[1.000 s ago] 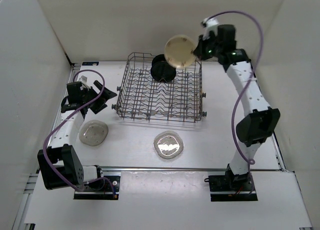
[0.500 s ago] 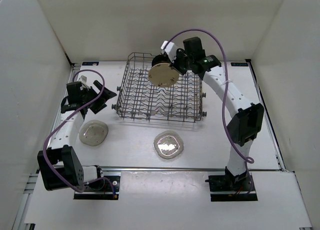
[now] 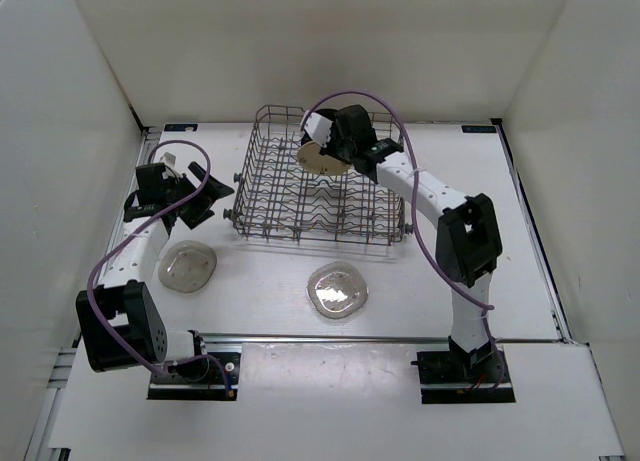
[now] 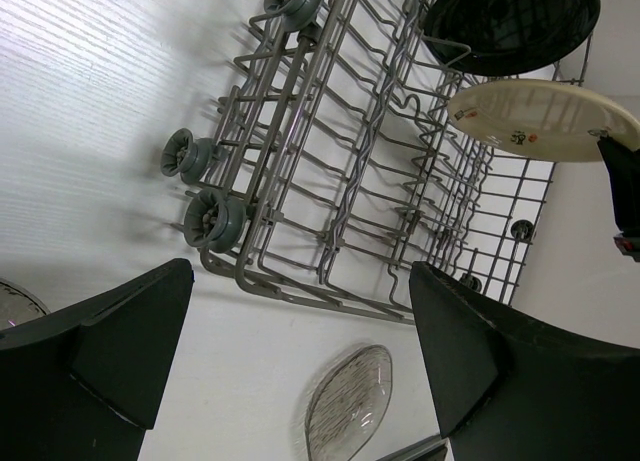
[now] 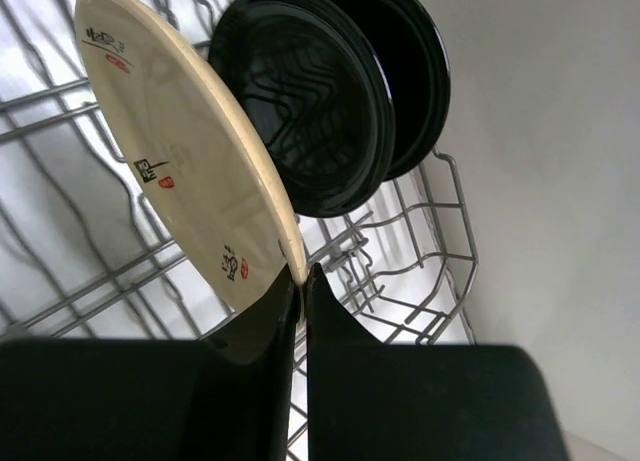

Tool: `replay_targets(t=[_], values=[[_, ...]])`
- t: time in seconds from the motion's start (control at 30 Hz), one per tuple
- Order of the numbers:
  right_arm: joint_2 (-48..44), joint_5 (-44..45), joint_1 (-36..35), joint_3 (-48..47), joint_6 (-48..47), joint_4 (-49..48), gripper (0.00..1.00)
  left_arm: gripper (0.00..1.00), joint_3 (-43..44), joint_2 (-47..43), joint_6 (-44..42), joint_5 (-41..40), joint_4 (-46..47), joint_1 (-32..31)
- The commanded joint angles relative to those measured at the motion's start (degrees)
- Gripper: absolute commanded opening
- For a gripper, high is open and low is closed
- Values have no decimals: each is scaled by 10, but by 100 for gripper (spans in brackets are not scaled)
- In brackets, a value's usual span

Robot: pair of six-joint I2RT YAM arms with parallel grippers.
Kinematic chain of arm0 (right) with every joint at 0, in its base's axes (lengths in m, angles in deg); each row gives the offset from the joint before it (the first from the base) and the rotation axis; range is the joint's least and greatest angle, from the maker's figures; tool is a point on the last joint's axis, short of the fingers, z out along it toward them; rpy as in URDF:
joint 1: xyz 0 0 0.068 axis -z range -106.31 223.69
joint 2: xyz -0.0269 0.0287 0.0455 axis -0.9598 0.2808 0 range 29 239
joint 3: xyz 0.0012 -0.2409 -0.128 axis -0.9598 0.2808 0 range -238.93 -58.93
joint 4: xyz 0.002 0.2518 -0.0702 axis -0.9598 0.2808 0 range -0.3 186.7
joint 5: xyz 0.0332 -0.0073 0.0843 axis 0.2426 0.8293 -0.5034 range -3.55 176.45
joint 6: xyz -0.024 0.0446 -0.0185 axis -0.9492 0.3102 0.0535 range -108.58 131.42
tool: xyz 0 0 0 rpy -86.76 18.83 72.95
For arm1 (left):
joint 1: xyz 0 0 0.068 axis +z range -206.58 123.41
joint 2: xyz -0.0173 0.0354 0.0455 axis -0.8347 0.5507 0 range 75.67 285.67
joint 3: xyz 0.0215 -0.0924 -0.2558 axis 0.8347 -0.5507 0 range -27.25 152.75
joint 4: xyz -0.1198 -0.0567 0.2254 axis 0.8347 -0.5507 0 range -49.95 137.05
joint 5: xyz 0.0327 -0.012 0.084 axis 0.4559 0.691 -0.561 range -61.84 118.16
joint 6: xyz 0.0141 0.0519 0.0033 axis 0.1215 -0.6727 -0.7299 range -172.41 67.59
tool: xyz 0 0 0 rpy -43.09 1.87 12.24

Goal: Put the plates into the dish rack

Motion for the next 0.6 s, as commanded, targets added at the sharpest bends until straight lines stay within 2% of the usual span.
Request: replay_targets(t=[0.0,0.57], values=[[-3,29,3,-38,-10,-69,0,100,23,-6,-10,-3,4,-1],[42,45,13,-55,1,-97,0,100,39,36,-26,14,-1,-1]])
